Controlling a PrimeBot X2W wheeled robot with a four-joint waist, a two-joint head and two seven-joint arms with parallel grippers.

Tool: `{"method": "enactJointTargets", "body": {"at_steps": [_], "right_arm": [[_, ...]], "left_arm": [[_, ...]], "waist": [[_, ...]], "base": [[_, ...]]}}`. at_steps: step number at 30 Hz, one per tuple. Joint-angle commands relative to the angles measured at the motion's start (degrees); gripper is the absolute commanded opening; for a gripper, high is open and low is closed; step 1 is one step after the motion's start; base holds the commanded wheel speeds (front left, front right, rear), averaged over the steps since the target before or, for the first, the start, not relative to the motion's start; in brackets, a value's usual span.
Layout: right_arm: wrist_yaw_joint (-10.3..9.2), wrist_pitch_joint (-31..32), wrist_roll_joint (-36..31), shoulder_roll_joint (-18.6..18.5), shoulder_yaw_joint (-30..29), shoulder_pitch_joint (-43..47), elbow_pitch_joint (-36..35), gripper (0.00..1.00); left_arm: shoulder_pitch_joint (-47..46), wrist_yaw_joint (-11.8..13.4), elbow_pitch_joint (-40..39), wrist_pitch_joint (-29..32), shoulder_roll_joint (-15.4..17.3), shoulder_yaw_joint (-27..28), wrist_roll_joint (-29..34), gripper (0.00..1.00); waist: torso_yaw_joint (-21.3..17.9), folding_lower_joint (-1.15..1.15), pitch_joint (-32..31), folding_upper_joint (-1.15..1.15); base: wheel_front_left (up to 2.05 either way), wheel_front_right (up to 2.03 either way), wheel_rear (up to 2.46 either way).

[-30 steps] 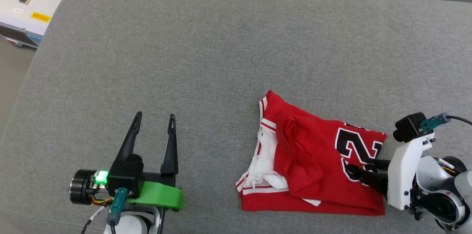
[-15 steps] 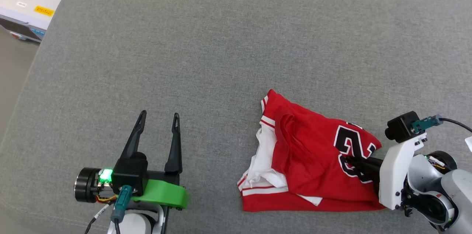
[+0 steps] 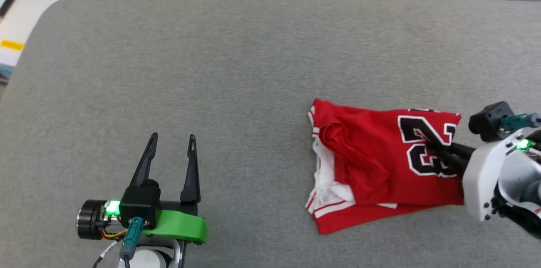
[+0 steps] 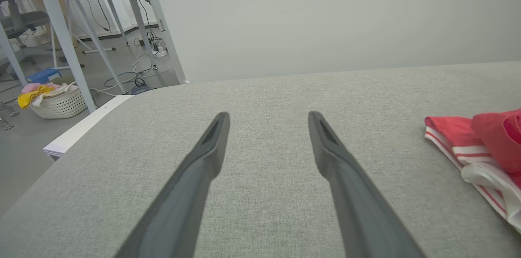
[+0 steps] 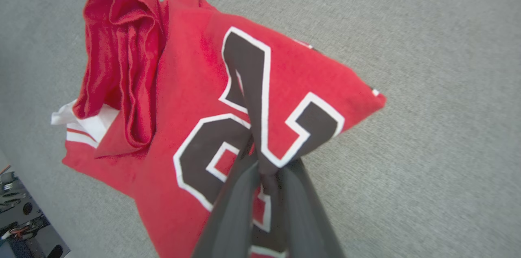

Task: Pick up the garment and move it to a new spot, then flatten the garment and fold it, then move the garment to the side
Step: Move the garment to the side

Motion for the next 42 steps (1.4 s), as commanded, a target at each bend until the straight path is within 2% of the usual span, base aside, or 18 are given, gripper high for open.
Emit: {"method": "enactJointTargets", "body": {"at_steps": [1,9,14,28,38,42], "right_arm": [[-0.04,-0.3,-1.4,-1.2,-0.6,-1.4,-1.2,0.0],[-0.04,2.2,-4.6,-5.0,-4.0,-3.5,-5.5,0.0],[-0.04,3.9,-4.5,-7.1,-6.9,-4.7,-4.3,0.0],[-0.04,5.7,-9.5,-14.4,-18.2,-10.4,11.3,0.0],[-0.04,5.2,-14.4,-14.7,-29.7,-13.3,23.8,0.0],[-0.04,4.0,-15.6,-12.8,-32.0,-13.8,25.8,0.0]], "left_arm": [[0.2,0.2,-0.4,-0.3,0.3,0.3,0.6,1.0],[-0.6,0.3,-1.7,-0.3,1.2,0.6,1.3,1.0],[-2.2,0.3,-2.7,-0.3,2.0,0.6,1.7,1.0],[-8.6,-0.3,-6.6,-0.3,3.4,-0.7,2.3,1.0],[-10.6,0.3,-7.4,-0.3,3.6,-1.5,2.2,1.0],[-10.8,0.6,-7.3,-0.3,3.8,-1.5,2.1,1.0]], "waist": [[-4.3,0.0,-0.7,0.0],[-10.3,0.0,1.6,0.0],[-11.5,0.0,4.9,0.0],[-7.8,0.0,17.1,0.0],[-5.8,0.0,20.6,0.0],[-5.8,0.0,20.7,0.0]], "base": [[0.0,0.0,0.0],[0.0,0.0,0.0],[0.0,0.0,0.0],[0.0,0.0,0.0],[0.0,0.0,0.0],[0.0,0.0,0.0]]}}
